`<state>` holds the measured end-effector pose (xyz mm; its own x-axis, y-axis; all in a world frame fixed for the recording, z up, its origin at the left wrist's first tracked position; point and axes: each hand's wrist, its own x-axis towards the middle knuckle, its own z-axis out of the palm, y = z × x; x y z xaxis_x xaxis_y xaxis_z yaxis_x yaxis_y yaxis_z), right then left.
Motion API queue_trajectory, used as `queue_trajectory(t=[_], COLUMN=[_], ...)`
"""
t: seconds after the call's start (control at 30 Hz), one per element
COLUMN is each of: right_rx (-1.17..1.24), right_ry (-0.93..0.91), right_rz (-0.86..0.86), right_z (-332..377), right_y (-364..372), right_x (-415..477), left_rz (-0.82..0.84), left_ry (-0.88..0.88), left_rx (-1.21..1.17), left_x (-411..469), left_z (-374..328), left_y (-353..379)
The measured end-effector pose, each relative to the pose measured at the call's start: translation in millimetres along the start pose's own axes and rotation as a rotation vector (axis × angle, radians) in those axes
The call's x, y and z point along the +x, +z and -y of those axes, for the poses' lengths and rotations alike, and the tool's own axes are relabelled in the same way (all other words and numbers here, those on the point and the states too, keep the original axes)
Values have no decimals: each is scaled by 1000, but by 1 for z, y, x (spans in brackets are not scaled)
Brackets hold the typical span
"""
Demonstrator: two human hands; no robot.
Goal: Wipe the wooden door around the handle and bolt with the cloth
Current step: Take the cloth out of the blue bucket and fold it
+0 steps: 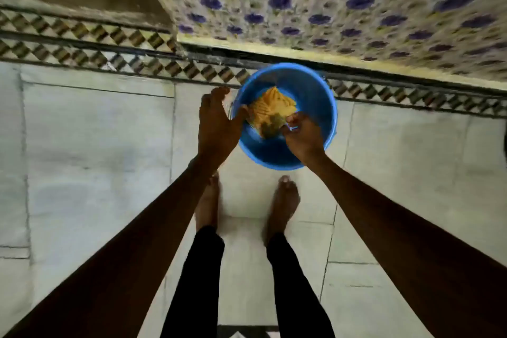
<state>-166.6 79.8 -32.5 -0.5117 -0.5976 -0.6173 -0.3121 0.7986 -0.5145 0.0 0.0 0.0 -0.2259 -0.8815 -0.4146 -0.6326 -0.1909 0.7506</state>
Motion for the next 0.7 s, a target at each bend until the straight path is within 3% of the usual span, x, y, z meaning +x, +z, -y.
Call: queue_trajectory(t=[0.17,0.33,0.43,0.57,0.7], right_rx=[-497,-699,-699,-392,-191], right_ry=[6,-42,38,174,91], right_rz=[192,157,127,167,98], right_z=[-15,-35,-40,-34,-9], right_y=[45,70,75,70,43], right_x=[81,138,148,129,59], left_rz=[-1,-86,-93,-76,-43], left_ry=[90,195,188,157,129], left_rx=[202,-22,-60,-15,100], left_x=[28,33,32,31,29], left_z=[55,77,79,74,62], left_y=[48,75,77,74,62])
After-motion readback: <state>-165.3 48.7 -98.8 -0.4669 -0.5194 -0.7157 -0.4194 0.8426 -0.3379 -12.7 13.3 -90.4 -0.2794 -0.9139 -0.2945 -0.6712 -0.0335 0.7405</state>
